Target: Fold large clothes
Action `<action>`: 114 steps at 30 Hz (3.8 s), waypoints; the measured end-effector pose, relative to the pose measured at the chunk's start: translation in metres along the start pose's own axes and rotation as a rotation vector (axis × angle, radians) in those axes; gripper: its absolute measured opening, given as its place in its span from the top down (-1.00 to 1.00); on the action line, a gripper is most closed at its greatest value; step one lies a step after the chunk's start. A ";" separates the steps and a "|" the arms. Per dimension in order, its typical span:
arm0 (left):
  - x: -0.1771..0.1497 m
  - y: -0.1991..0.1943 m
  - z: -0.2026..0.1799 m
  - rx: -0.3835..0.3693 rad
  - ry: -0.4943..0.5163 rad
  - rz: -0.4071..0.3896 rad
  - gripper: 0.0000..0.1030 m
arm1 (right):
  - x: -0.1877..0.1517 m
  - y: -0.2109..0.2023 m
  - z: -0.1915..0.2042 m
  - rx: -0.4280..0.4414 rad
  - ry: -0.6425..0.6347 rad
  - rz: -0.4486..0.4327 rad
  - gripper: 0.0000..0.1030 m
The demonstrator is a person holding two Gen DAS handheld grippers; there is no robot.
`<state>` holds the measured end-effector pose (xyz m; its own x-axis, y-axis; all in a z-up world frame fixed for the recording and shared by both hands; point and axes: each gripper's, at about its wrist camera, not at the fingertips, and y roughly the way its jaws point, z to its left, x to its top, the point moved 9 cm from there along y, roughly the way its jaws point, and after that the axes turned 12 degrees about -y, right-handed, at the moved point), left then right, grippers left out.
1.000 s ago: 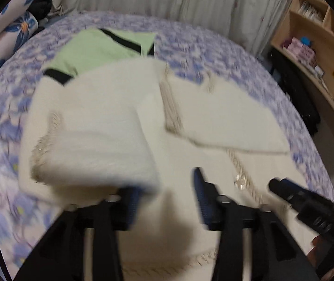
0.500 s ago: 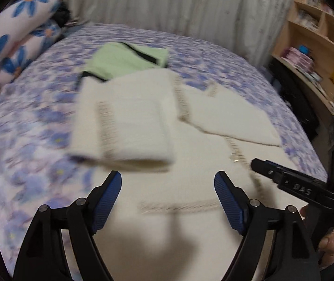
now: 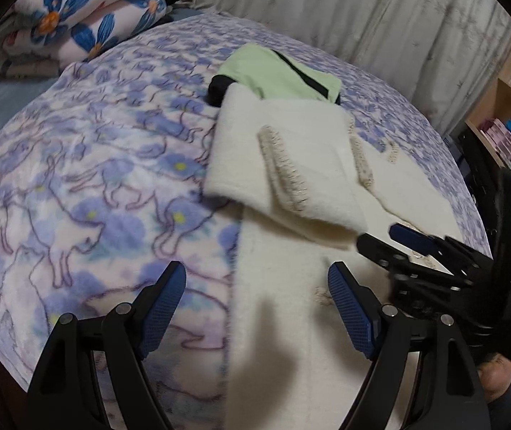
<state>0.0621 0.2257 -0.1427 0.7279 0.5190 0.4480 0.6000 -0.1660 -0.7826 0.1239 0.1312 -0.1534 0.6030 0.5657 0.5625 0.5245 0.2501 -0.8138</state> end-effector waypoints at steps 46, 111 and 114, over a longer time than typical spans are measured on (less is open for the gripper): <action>0.116 0.164 -0.061 0.131 0.214 0.108 -0.56 | -0.097 0.044 -0.314 0.065 0.653 0.068 0.00; 0.054 0.196 -0.146 0.116 0.217 0.004 0.36 | -0.076 0.052 -0.284 -0.069 0.473 0.037 0.39; 0.060 0.189 -0.133 0.121 0.197 -0.001 0.36 | -0.082 0.038 -0.288 -0.074 0.496 0.022 0.38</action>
<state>0.2638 0.1143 -0.2065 0.7856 0.3430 0.5151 0.5650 -0.0581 -0.8231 0.2678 -0.1323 -0.1884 0.8181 0.1242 0.5615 0.5388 0.1756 -0.8239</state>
